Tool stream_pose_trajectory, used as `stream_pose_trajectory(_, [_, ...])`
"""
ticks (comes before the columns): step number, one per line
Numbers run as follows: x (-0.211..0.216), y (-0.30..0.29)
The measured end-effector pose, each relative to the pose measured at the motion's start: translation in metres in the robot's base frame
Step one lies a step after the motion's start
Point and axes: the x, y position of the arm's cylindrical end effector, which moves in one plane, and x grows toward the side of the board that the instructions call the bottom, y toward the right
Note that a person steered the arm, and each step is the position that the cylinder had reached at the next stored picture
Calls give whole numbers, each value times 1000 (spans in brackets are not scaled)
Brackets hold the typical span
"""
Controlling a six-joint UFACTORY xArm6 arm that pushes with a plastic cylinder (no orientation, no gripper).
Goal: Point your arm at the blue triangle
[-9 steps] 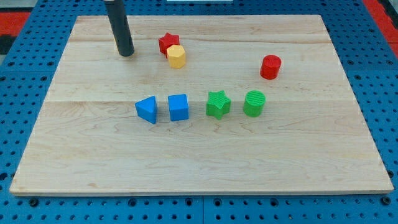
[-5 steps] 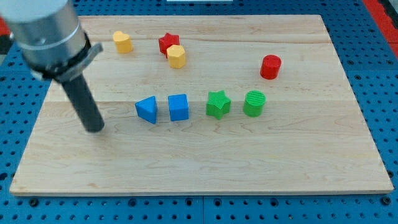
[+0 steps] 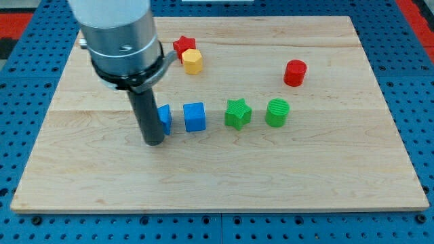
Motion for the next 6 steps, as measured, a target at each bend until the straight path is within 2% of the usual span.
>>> stream_pose_trajectory(6, [-2, 6])
